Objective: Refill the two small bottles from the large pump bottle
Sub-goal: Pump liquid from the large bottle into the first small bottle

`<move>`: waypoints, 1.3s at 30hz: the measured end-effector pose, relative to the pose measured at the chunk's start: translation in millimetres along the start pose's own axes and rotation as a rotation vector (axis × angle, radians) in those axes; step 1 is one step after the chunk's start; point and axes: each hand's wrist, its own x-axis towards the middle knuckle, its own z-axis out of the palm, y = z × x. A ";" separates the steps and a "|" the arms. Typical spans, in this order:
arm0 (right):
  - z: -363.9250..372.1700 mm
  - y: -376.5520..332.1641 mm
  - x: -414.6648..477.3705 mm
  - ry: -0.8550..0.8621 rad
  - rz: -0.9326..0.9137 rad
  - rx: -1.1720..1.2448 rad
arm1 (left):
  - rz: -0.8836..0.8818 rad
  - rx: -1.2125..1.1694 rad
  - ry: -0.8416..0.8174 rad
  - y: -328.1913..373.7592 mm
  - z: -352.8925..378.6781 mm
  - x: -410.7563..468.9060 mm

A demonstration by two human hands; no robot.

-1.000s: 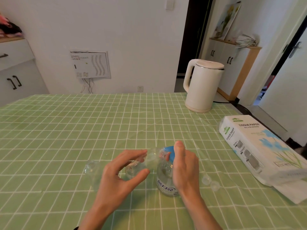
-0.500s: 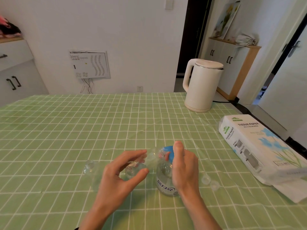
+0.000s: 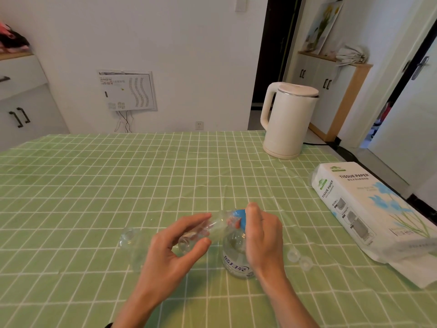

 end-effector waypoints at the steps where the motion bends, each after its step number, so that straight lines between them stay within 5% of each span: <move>1: 0.0 0.5 -0.1 0.000 0.001 -0.002 | 0.000 -0.002 0.000 -0.3 0.2 -0.3; 21: 0.2 4.6 2.2 0.003 0.038 -0.017 | 0.214 0.159 0.103 -3.2 5.8 0.9; 39: 0.8 2.8 1.0 -0.002 0.035 -0.013 | 0.203 0.158 0.079 -1.4 5.9 2.3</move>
